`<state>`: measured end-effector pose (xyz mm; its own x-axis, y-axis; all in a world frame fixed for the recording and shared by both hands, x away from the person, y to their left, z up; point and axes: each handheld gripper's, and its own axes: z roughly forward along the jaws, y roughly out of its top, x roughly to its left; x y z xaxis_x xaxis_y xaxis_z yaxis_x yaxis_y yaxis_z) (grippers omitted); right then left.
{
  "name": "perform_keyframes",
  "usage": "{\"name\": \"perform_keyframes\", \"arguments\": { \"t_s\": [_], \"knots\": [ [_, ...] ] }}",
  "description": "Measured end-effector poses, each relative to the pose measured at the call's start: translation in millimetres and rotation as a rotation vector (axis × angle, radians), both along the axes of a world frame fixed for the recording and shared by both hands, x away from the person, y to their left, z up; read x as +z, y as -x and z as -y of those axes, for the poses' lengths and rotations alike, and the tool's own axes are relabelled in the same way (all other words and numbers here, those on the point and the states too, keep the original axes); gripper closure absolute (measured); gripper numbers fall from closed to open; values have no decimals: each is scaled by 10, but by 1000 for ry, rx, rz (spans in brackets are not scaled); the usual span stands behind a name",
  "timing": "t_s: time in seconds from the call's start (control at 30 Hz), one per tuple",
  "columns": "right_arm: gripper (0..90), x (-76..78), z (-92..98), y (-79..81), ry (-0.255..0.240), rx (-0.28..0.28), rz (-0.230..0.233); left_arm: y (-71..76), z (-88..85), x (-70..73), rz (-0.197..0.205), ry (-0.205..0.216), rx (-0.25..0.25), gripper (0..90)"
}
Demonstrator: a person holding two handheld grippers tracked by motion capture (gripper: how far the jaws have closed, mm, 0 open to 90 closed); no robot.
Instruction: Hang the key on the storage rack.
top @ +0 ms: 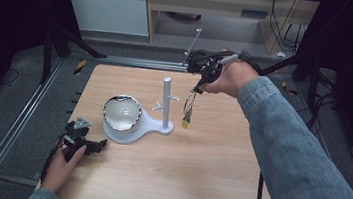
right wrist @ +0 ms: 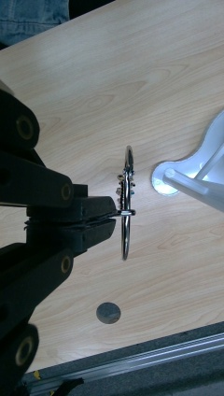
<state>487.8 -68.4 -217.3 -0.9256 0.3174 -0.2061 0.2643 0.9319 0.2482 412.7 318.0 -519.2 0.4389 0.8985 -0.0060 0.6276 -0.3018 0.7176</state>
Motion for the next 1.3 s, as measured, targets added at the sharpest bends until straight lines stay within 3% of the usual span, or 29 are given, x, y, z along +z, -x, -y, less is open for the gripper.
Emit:
{"name": "perform_keyframes", "arguments": {
  "t_s": [0.6, 1.3],
  "knots": [
    [888, 26, -171, -36, -9, 19, -3, 0, 0, 0, 0, 0, 0, 0],
    [887, -140, -366, -167, -1, 29, -38, 0, -2, 0, 0, 0, -2, 0]
  ]
}}
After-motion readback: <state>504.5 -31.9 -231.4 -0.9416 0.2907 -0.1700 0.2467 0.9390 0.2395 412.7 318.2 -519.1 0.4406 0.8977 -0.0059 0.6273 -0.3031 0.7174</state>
